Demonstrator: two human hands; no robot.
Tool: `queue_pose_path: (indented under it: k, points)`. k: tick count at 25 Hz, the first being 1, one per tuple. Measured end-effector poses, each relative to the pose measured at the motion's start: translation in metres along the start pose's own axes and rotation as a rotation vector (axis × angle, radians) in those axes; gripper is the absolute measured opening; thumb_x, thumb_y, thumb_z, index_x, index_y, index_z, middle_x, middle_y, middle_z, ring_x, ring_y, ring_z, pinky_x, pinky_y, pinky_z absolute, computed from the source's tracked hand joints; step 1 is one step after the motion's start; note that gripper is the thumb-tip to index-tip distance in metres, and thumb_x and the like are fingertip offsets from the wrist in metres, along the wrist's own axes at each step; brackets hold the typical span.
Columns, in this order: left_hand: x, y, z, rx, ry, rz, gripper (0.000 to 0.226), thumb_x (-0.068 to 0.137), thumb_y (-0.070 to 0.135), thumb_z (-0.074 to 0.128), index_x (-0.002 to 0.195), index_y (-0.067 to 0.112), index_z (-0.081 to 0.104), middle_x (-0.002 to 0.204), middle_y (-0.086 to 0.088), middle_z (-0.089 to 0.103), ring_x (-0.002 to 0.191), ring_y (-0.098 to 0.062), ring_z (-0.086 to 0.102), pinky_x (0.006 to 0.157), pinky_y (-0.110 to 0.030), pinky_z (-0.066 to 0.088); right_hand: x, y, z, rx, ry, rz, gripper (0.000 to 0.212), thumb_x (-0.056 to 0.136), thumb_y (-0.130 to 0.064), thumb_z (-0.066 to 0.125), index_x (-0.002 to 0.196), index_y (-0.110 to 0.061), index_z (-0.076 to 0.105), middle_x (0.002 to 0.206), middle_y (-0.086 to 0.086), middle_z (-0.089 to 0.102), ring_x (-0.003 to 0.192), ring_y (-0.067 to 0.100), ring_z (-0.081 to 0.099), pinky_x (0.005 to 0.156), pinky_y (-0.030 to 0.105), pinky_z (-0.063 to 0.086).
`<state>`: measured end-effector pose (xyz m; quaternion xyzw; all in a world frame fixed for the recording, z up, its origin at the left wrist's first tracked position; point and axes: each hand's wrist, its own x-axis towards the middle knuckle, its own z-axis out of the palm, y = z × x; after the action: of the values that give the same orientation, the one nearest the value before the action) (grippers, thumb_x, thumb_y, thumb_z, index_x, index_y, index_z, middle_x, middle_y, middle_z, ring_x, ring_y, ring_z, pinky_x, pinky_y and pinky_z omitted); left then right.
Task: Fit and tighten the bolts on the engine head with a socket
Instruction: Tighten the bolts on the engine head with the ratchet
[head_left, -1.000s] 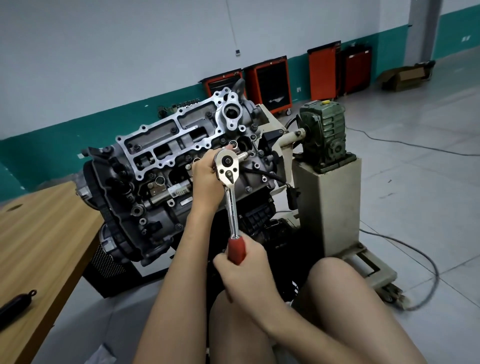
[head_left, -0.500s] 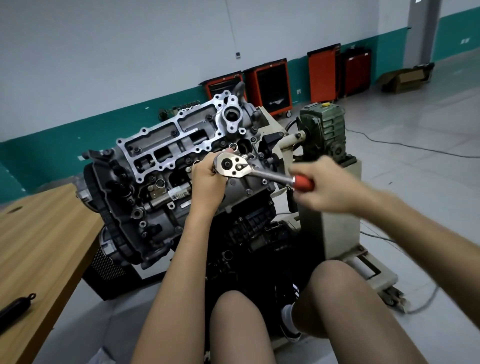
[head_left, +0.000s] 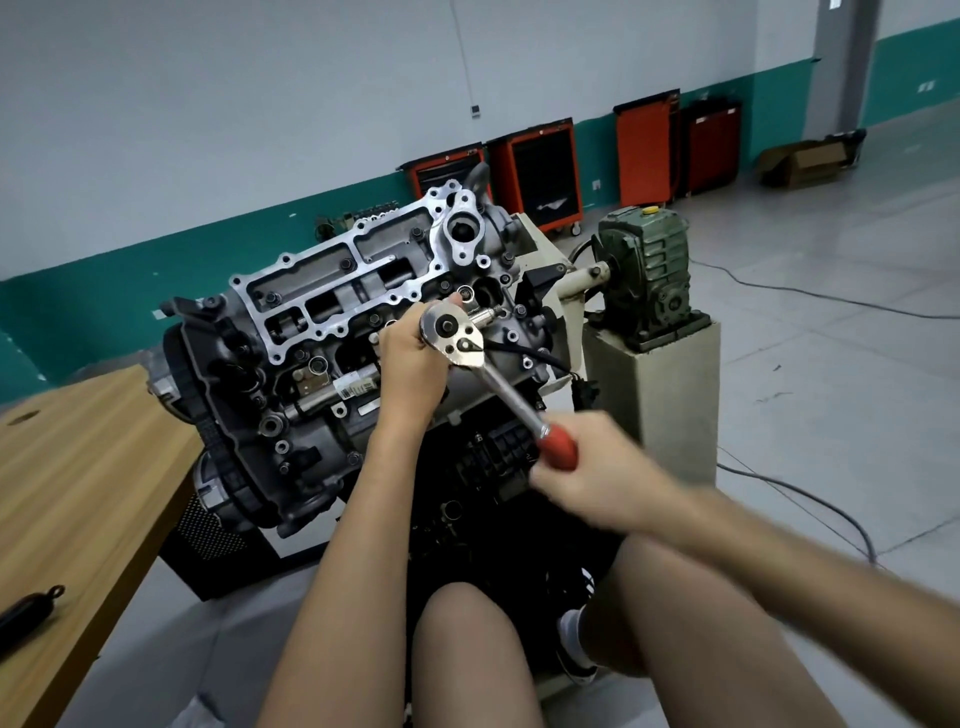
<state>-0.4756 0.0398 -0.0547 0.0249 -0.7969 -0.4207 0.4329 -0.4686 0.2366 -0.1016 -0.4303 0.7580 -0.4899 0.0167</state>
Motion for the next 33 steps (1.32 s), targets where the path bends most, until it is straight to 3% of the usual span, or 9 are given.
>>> queue_pose_path:
  k: [3,6,10,14,16,22,25,28,33]
  points:
    - [0.001,0.002,0.003,-0.021,0.007,0.034,0.032,0.093,0.014,0.058,0.065,0.000,0.063,0.043,0.021,0.046,0.045,0.003,0.040,0.053,-0.010,0.034,0.037,-0.003,-0.082,-0.467,-0.115,-0.134,0.031,0.076,-0.005,0.062,0.061,-0.023,0.042,0.051,-0.010,0.042,0.044,0.004,0.042,0.049,0.022,0.034]
    - [-0.001,0.004,0.005,-0.027,0.029,0.004,0.038,0.092,0.015,0.058,0.058,0.030,0.065,0.046,0.022,0.049,0.047,0.005,0.043,0.053,-0.009,0.034,0.051,-0.008,-0.101,-0.620,-0.014,-0.226,0.034,0.073,-0.005,0.062,0.060,-0.027,0.039,0.050,-0.010,0.041,0.047,0.002,0.047,0.048,0.024,0.031]
    - [-0.004,0.003,0.010,0.010,0.080,0.004,0.052,0.095,0.030,0.054,0.045,0.038,0.046,0.045,0.016,0.040,0.047,-0.002,0.032,0.053,-0.020,0.030,0.001,0.005,-0.023,-0.171,0.122,-0.058,0.034,0.074,-0.002,0.066,0.061,-0.022,0.042,0.051,-0.007,0.042,0.047,0.010,0.039,0.051,0.028,0.033]
    - [-0.003,-0.003,0.009,-0.025,0.093,0.034,0.050,0.094,0.015,0.056,0.048,0.032,0.044,0.046,0.022,0.043,0.047,0.003,0.034,0.058,-0.018,0.030,-0.023,-0.024,0.083,0.435,0.245,0.100,0.026,0.070,-0.011,0.059,0.059,-0.022,0.038,0.049,-0.008,0.034,0.046,0.004,0.028,0.044,0.020,0.028]
    - [-0.002,-0.005,0.006,-0.017,0.062,0.056,0.040,0.092,0.007,0.055,0.055,0.019,0.044,0.046,0.026,0.045,0.046,0.007,0.038,0.059,-0.014,0.032,-0.022,-0.030,0.092,0.498,0.215,0.131,0.022,0.068,-0.013,0.055,0.058,-0.023,0.039,0.047,-0.009,0.033,0.044,0.006,0.028,0.042,0.022,0.029]
    - [0.001,0.003,0.002,-0.012,0.000,0.051,0.050,0.094,0.021,0.057,0.045,0.033,0.050,0.043,0.018,0.041,0.044,0.001,0.034,0.049,-0.011,0.028,0.023,0.003,-0.053,-0.305,-0.093,-0.035,0.032,0.078,-0.003,0.063,0.059,-0.021,0.043,0.051,-0.009,0.044,0.042,0.002,0.040,0.045,0.015,0.034]
    - [0.000,0.002,0.002,-0.017,-0.004,0.053,0.041,0.094,0.016,0.057,0.053,0.026,0.056,0.049,0.014,0.049,0.047,0.006,0.043,0.053,-0.007,0.032,0.051,0.000,-0.090,-0.582,-0.074,-0.124,0.027,0.079,-0.008,0.062,0.064,-0.025,0.046,0.054,-0.002,0.051,0.049,0.016,0.052,0.047,0.025,0.043]
    - [-0.003,-0.001,0.006,-0.017,0.071,-0.015,0.031,0.093,0.018,0.058,0.068,0.000,0.056,0.065,-0.014,0.053,0.049,0.007,0.043,0.055,-0.006,0.033,0.023,0.011,-0.055,-0.345,0.055,-0.103,0.022,0.075,-0.004,0.065,0.065,-0.017,0.050,0.051,-0.003,0.049,0.045,0.011,0.045,0.049,0.027,0.038]
    - [-0.004,0.002,0.010,0.012,0.122,0.003,0.049,0.094,0.031,0.054,0.046,0.035,0.048,0.042,0.016,0.039,0.048,-0.002,0.028,0.054,-0.021,0.027,-0.017,-0.010,0.077,0.393,0.245,0.067,0.024,0.072,-0.011,0.058,0.061,-0.021,0.039,0.049,-0.009,0.035,0.044,0.004,0.030,0.044,0.018,0.028]
